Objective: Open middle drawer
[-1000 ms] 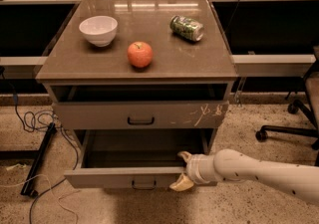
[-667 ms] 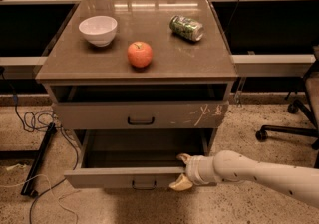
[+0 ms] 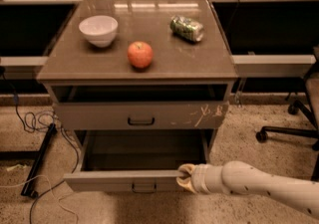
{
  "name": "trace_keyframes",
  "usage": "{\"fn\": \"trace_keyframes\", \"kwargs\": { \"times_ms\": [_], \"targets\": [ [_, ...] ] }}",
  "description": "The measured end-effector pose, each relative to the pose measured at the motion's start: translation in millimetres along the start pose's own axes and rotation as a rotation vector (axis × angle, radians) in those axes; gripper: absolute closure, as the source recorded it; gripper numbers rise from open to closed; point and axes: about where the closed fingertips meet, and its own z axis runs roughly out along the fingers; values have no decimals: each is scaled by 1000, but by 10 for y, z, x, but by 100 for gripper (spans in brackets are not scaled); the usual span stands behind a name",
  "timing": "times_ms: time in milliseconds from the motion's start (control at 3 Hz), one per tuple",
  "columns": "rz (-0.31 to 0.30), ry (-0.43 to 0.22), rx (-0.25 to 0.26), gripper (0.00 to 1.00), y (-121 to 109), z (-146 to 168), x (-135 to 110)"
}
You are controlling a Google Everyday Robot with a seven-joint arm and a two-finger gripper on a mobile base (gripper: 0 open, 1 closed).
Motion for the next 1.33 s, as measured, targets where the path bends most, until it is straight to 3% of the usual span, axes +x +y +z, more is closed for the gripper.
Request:
{"fn": "trace_keyframes", "kwargs": {
  "times_ms": [333, 667, 1000, 1333],
  "targets": [
    [0, 0, 0, 100, -6, -4, -7],
    [0, 0, 0, 83, -6, -4, -7],
    [0, 0, 0, 60, -6, -4, -7],
    [0, 0, 0, 29, -5, -3, -7]
  ]
}}
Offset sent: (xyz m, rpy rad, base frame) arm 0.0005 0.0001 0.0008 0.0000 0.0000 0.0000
